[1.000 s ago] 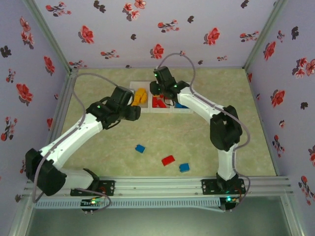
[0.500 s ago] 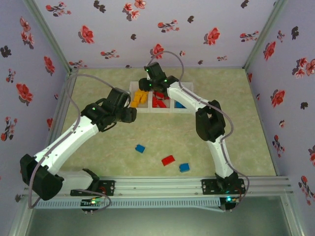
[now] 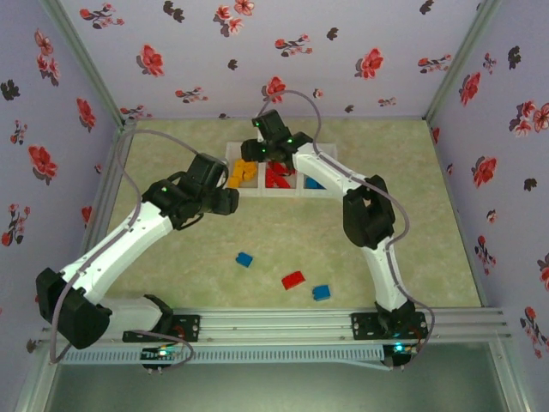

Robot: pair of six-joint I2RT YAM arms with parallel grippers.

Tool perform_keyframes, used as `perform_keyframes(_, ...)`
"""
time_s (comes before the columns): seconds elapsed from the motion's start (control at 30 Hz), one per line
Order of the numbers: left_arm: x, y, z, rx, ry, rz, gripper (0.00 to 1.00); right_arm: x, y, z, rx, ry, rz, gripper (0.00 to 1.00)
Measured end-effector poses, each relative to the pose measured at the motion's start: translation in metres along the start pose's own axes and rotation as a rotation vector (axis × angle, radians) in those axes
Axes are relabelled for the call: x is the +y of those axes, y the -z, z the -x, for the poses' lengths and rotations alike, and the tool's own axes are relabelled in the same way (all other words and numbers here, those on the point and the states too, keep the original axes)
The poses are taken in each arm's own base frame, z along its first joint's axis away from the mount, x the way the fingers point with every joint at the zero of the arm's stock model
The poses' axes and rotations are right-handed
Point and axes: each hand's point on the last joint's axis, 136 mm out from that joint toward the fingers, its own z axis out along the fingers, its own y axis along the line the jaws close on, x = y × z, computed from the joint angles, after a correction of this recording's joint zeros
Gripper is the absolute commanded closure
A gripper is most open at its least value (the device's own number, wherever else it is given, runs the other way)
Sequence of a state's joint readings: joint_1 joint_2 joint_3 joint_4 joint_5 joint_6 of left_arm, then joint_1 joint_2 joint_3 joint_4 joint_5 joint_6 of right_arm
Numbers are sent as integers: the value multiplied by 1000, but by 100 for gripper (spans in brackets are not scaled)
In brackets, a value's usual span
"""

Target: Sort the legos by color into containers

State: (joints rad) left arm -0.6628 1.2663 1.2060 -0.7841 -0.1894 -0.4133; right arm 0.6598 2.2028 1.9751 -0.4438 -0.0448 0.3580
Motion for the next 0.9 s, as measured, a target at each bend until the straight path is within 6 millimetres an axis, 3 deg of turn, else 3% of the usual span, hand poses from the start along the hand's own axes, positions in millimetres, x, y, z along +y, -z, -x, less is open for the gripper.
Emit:
perform_keyframes(0.1, -4, -3, -4, 9, -4, -17, 40, -4, 18, -3, -2, 18, -18, 41)
perform_keyframes(0.27, -17, -14, -21, 51, -17, -51, 40, -13, 64, 3, -47, 42, -44, 39)
perform_keyframes(0.47, -55, -26, -54, 93, -117, -123, 41, -40, 114, 9, -97, 23, -78, 37)
perform_keyframes(0.9, -159, -55, -135, 224, -516, -302, 40, -133, 144, -36, -33, -111, -208, 36)
